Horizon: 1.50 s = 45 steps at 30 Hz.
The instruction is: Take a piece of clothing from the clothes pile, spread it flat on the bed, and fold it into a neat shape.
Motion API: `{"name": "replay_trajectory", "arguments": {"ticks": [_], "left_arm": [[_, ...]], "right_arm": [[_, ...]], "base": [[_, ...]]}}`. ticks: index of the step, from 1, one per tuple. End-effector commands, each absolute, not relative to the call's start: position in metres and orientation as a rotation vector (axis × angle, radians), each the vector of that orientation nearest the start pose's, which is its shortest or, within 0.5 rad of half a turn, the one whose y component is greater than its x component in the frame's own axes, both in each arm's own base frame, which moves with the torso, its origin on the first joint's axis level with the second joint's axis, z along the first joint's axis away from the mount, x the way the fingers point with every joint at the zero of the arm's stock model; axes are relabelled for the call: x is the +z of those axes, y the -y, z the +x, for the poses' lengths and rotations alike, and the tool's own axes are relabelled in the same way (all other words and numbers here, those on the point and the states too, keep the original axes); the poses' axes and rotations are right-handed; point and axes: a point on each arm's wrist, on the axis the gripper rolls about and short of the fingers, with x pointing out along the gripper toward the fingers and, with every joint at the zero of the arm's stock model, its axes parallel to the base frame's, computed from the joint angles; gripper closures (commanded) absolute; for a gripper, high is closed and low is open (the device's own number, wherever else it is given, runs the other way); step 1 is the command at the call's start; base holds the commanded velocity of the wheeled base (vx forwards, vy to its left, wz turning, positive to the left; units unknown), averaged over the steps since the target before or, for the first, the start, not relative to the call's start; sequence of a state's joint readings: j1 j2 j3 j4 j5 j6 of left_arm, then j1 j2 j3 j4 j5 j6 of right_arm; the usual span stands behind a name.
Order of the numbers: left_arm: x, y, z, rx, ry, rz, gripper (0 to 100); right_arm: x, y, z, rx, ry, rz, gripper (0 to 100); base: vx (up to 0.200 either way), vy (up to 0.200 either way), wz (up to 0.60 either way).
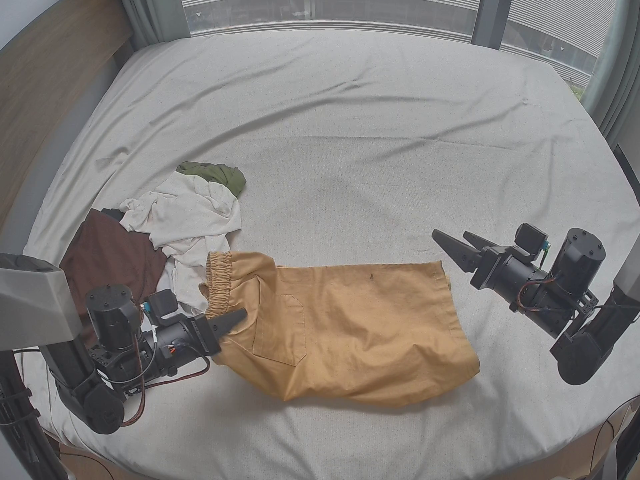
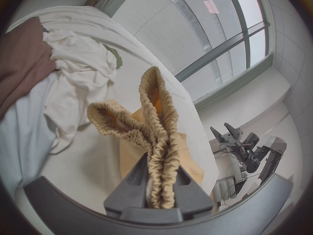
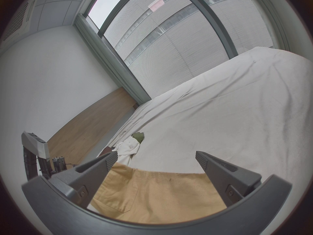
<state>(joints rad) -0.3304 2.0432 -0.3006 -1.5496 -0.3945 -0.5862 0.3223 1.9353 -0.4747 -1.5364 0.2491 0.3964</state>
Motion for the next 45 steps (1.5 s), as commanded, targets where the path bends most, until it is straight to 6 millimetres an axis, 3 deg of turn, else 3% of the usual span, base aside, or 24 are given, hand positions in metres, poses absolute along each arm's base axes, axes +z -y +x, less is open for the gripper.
{"name": "replay_trajectory", "arguments": {"ticks": [1,6,16,27,34,45], "left_arm": [[0.069,0.119,0.266,-0.71,-0.375,-0.556,100],[0.069,0.144,0.267,-0.789,-0.374,-0.545,100],[0.069,0.169,0.275,-0.846,-0.368,-0.538,100],[0.083,0.202,0.287,-0.899,-0.383,-0.534,100],[0.089,0.227,0.287,-0.93,-0.41,-0.525,100],[0.069,0.26,0.282,-0.961,-0.488,-0.497,100]], "right_arm": [[0.126,-0.089,0.289,0.541,-0.018,0.387,0],[0.129,-0.083,0.291,0.527,-0.001,0.388,0],[0.136,-0.079,0.291,0.519,0.021,0.388,0],[0.144,-0.064,0.293,0.493,0.053,0.383,0],[0.144,-0.064,0.293,0.493,0.053,0.383,0],[0.145,-0.066,0.292,0.509,0.051,0.384,0]], "base": [[0.0,0.0,0.0],[0.0,0.0,0.0],[0.0,0.0,0.0],[0.0,0.0,0.0],[0.0,0.0,0.0],[0.0,0.0,0.0]]}}
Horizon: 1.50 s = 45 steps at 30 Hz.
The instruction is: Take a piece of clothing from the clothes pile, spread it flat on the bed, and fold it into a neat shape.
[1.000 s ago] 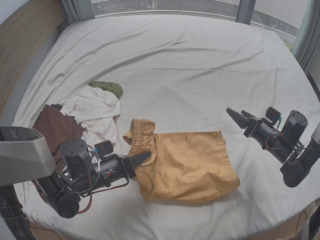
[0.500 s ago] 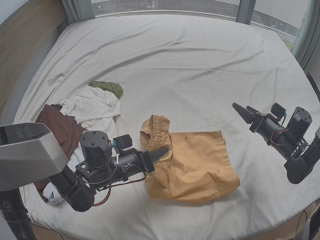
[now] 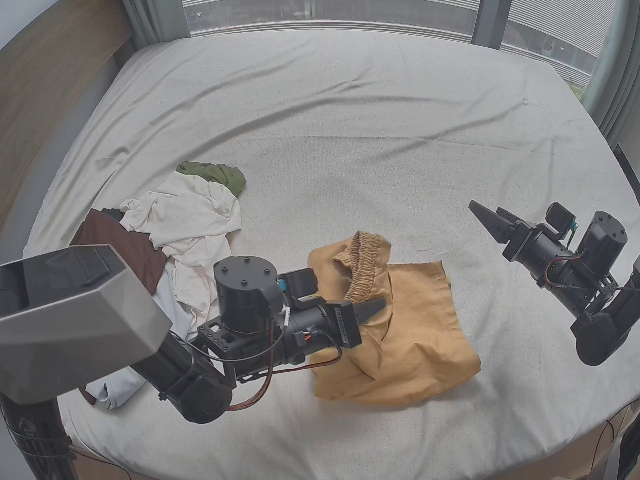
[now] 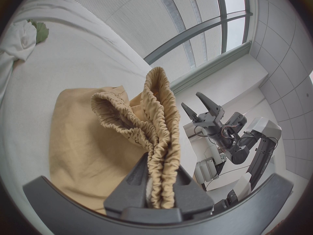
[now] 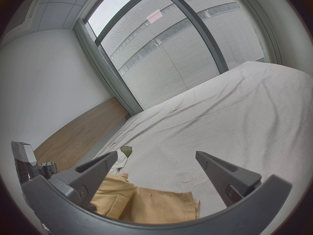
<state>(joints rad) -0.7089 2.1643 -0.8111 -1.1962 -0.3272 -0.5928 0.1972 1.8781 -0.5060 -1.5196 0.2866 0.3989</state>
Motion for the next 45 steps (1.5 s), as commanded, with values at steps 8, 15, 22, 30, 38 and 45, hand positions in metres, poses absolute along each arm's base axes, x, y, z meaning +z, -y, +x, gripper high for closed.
{"name": "replay_trajectory", "arguments": {"ticks": [8,15,22,30,38,45], "left_arm": [[0.062,0.265,0.287,-0.959,-0.494,-0.493,100],[0.058,0.27,0.294,-0.947,-0.483,-0.492,100],[0.051,0.269,0.297,-0.945,-0.472,-0.451,100],[0.063,0.282,0.294,-0.948,-0.412,-0.456,0],[0.075,0.286,0.285,-0.966,-0.391,-0.461,0],[0.088,0.256,0.282,-0.909,-0.392,-0.465,0]], "right_arm": [[0.145,-0.066,0.292,0.509,0.053,0.384,0],[0.145,-0.066,0.292,0.511,0.054,0.384,0],[0.146,-0.066,0.292,0.513,0.055,0.383,0],[0.145,-0.066,0.292,0.512,0.052,0.384,0],[0.144,-0.067,0.292,0.513,0.049,0.384,0],[0.129,-0.072,0.283,0.525,-0.034,0.386,0]], "base": [[0.0,0.0,0.0],[0.0,0.0,0.0],[0.0,0.0,0.0],[0.0,0.0,0.0],[0.0,0.0,0.0],[0.0,0.0,0.0]]}}
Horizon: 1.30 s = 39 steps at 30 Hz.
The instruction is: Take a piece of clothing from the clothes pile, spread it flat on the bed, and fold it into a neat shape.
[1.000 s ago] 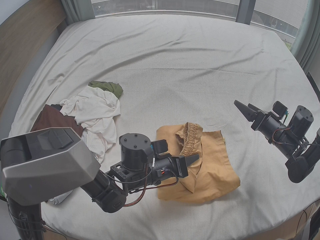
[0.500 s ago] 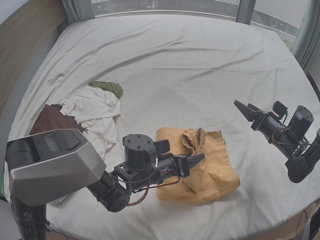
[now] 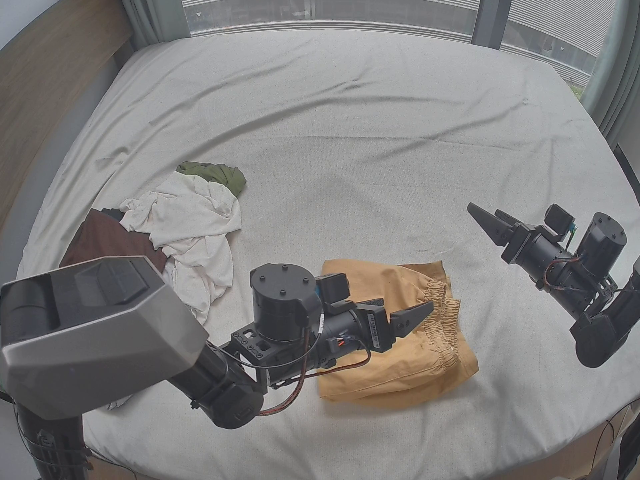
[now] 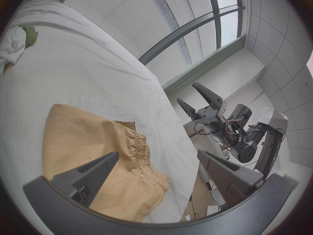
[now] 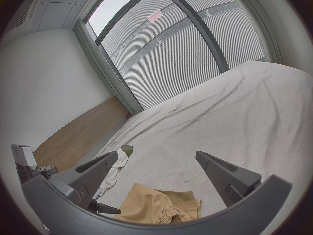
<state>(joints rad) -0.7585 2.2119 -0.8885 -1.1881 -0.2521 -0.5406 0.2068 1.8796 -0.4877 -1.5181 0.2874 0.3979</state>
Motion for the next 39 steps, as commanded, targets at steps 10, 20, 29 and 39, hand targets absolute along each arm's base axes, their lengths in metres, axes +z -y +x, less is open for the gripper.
{"name": "replay_trajectory", "arguments": {"ticks": [10,20,29,39], "left_arm": [[0.099,0.179,0.269,-0.754,-0.41,-0.474,0],[0.109,0.134,0.261,-0.671,-0.383,-0.49,0],[0.12,0.116,0.258,-0.642,-0.342,-0.497,0],[0.115,0.115,0.259,-0.644,-0.34,-0.499,0]], "right_arm": [[0.09,-0.083,0.262,0.519,-0.35,0.385,0],[0.062,-0.086,0.255,0.502,-0.508,0.371,0],[0.038,-0.088,0.258,0.477,-0.598,0.365,0],[0.022,-0.09,0.264,0.469,-0.638,0.367,0]], "base": [[0.0,0.0,0.0],[0.0,0.0,0.0],[0.0,0.0,0.0],[0.0,0.0,0.0]]}}
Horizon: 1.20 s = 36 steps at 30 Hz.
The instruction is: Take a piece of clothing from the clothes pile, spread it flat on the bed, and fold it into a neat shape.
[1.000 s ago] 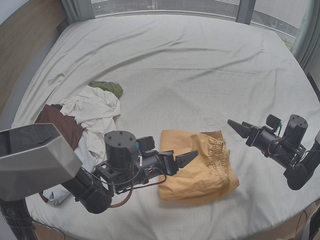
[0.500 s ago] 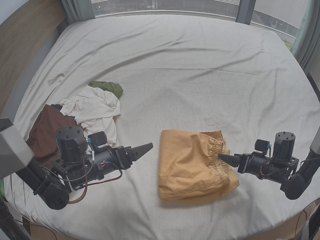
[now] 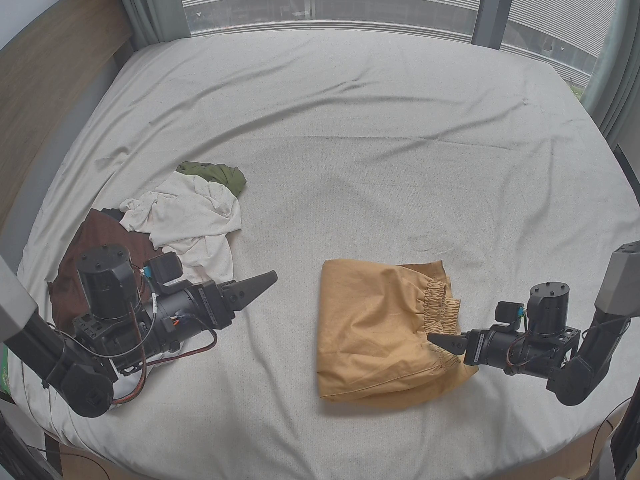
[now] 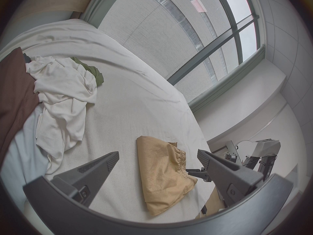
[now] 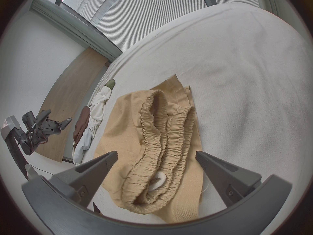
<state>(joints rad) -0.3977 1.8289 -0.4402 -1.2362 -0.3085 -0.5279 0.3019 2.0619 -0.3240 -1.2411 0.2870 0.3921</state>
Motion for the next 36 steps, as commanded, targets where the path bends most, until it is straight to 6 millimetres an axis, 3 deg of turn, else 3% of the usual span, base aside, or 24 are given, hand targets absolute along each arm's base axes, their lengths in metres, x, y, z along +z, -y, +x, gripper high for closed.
{"name": "replay_trajectory", "arguments": {"ticks": [1,13,14,22,29,32,36], "left_arm": [[0.113,0.115,0.259,-0.641,-0.344,-0.499,0],[0.104,0.115,0.262,-0.632,-0.376,-0.497,0],[0.103,0.115,0.263,-0.632,-0.374,-0.497,0],[0.095,0.116,0.263,-0.636,-0.368,-0.497,0],[0.091,0.116,0.265,-0.638,-0.361,-0.499,0],[0.092,0.116,0.265,-0.638,-0.36,-0.499,0],[0.091,0.117,0.264,-0.639,-0.363,-0.499,0]], "right_arm": [[0.022,-0.091,0.265,0.472,-0.639,0.368,0],[0.011,-0.107,0.271,0.494,-0.562,0.349,0],[0.01,-0.107,0.272,0.491,-0.555,0.348,100],[0.015,-0.11,0.271,0.507,-0.526,0.343,100],[0.036,-0.106,0.268,0.509,-0.481,0.347,100],[0.047,-0.097,0.266,0.48,-0.495,0.347,100],[0.045,-0.09,0.266,0.453,-0.527,0.322,100]], "base": [[0.0,0.0,0.0],[0.0,0.0,0.0],[0.0,0.0,0.0],[0.0,0.0,0.0],[0.0,0.0,0.0],[0.0,0.0,0.0],[0.0,0.0,0.0]]}}
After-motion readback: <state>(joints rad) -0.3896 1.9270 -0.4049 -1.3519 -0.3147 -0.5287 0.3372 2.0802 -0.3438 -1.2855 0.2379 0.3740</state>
